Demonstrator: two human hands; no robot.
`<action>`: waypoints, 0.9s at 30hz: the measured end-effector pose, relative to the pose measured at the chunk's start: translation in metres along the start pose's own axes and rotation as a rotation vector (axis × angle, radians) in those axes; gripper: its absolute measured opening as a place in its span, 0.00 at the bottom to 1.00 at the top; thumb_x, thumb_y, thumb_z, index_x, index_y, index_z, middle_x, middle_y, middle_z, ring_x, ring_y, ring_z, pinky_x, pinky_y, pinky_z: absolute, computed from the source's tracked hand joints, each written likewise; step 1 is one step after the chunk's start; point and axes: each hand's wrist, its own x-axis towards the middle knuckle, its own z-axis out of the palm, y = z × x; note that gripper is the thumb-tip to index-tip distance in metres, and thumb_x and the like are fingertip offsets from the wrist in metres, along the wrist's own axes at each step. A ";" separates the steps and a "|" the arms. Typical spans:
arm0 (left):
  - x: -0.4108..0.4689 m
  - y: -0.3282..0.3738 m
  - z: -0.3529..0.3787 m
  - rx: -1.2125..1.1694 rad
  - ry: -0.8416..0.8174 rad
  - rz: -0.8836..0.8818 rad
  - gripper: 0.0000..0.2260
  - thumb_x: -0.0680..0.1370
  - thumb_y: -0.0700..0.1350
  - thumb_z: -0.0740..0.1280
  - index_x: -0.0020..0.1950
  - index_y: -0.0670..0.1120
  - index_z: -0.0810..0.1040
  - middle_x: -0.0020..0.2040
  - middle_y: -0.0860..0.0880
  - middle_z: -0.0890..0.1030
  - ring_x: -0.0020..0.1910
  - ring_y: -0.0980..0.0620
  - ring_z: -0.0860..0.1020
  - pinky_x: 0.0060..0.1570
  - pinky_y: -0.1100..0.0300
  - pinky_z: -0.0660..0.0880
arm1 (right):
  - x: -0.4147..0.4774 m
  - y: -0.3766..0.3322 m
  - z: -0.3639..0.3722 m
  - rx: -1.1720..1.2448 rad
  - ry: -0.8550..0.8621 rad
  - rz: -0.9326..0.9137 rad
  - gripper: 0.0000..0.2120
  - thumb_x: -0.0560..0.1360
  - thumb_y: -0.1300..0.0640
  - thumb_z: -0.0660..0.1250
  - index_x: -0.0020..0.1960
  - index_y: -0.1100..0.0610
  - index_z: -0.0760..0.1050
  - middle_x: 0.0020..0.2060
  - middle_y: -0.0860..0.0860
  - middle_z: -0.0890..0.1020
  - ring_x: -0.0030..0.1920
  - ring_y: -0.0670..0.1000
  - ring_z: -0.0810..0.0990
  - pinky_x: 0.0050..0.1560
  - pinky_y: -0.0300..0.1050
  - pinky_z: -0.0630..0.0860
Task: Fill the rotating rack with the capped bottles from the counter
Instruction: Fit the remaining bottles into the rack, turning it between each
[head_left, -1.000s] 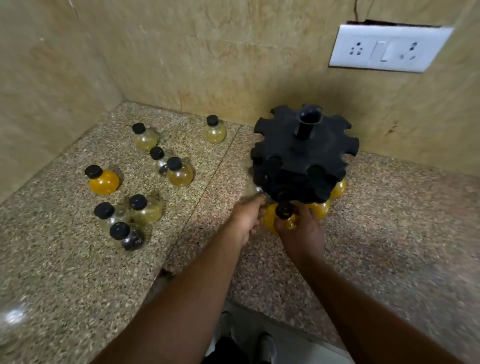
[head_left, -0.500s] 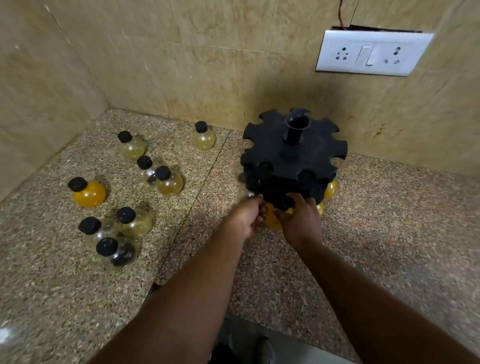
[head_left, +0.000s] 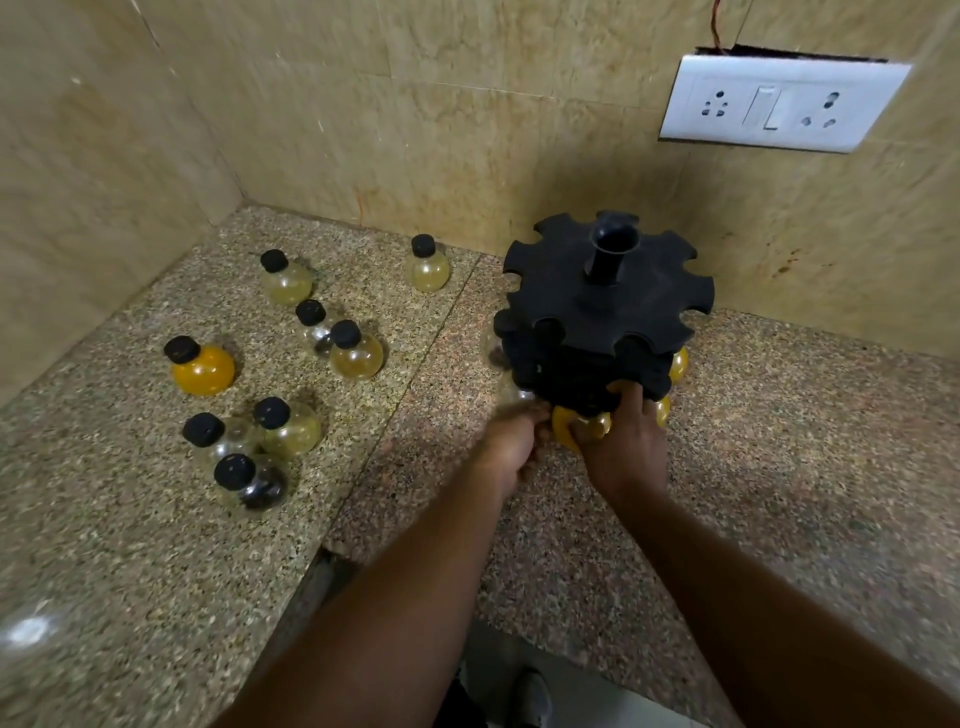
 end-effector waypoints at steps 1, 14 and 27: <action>-0.003 -0.006 -0.004 -0.046 0.029 -0.012 0.10 0.81 0.50 0.63 0.50 0.50 0.83 0.32 0.52 0.76 0.26 0.54 0.69 0.26 0.61 0.61 | -0.008 -0.002 0.001 -0.017 -0.001 -0.013 0.28 0.74 0.48 0.74 0.67 0.55 0.66 0.60 0.59 0.76 0.54 0.64 0.79 0.44 0.48 0.69; -0.028 -0.080 -0.131 -0.145 0.666 0.166 0.02 0.79 0.40 0.68 0.48 0.43 0.80 0.46 0.47 0.81 0.53 0.45 0.79 0.51 0.59 0.71 | -0.091 -0.071 0.097 -0.171 -0.405 -0.187 0.34 0.75 0.38 0.65 0.76 0.48 0.59 0.69 0.56 0.71 0.63 0.61 0.76 0.59 0.55 0.76; -0.058 -0.104 -0.262 0.096 1.049 0.401 0.37 0.69 0.60 0.76 0.72 0.47 0.67 0.64 0.42 0.73 0.60 0.39 0.76 0.54 0.46 0.77 | -0.128 -0.136 0.181 -0.445 -0.631 -0.098 0.41 0.75 0.31 0.59 0.80 0.40 0.45 0.82 0.55 0.47 0.80 0.63 0.46 0.72 0.73 0.54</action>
